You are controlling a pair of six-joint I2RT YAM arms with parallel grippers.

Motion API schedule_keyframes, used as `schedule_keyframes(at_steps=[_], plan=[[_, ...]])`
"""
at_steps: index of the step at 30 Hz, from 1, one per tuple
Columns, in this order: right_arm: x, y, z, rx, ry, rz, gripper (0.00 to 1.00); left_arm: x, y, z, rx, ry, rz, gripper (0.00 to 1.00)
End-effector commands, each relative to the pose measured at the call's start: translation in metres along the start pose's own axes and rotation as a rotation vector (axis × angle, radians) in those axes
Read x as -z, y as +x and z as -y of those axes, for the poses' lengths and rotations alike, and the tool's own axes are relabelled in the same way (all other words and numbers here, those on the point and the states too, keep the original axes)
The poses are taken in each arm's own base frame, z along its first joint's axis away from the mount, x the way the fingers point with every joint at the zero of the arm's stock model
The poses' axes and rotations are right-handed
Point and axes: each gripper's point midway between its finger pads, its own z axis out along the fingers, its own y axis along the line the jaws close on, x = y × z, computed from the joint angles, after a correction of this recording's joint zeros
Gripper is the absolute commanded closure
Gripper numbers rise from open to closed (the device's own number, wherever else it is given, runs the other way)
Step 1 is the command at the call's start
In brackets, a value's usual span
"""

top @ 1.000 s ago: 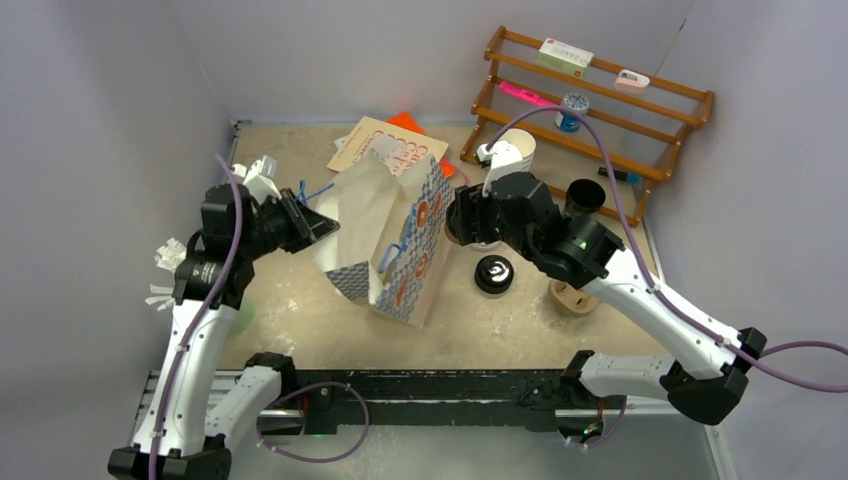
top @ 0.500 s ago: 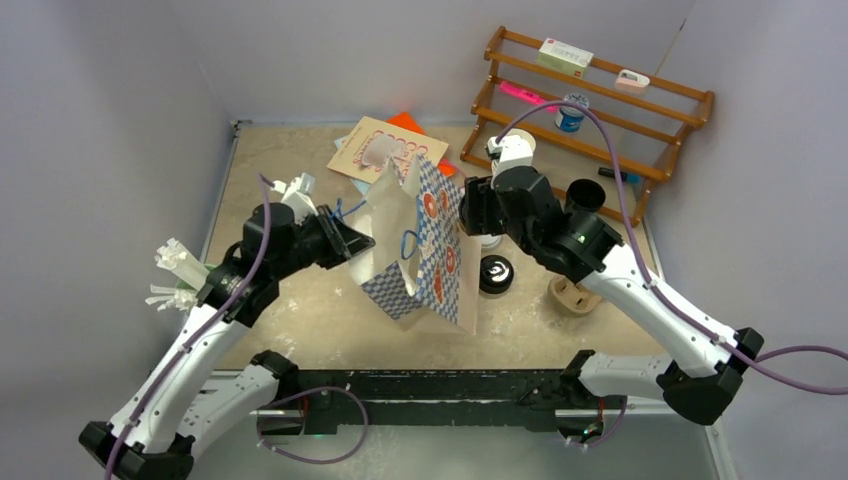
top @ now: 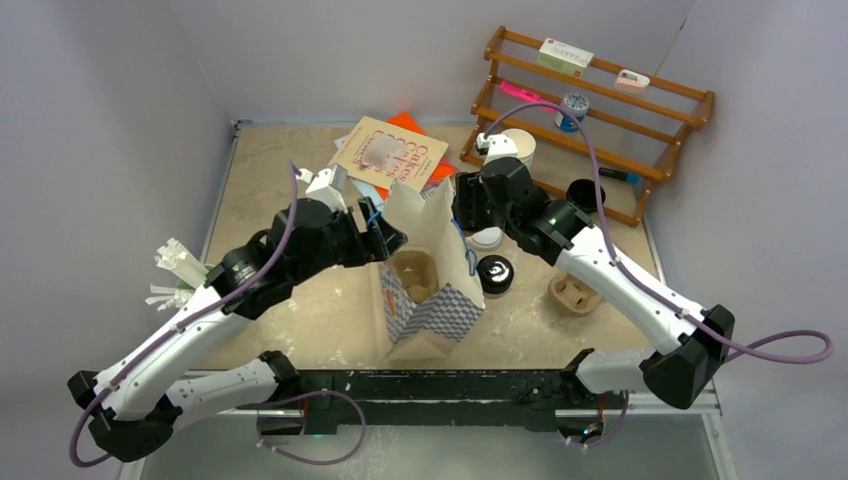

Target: Pack the takeout coffee

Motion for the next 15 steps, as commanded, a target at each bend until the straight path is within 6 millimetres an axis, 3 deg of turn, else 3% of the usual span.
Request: schedule_keyframes(at_steps=[1, 6, 10, 15], plan=[[0.011, -0.021, -0.005, -0.035, -0.030, 0.072, 0.56, 0.029, -0.032, 0.014, -0.135, 0.002, 0.064, 0.23], [0.021, -0.026, 0.006, -0.027, 0.014, 0.083, 0.56, 0.048, -0.041, 0.006, -0.298, -0.100, -0.010, 0.18], [0.025, -0.028, 0.004, -0.023, -0.004, 0.086, 0.55, 0.044, -0.025, 0.008, -0.326, -0.069, -0.097, 0.17], [0.027, -0.031, -0.015, -0.031, -0.101, 0.077, 0.56, 0.034, -0.019, 0.007, -0.276, -0.018, -0.044, 0.29]])
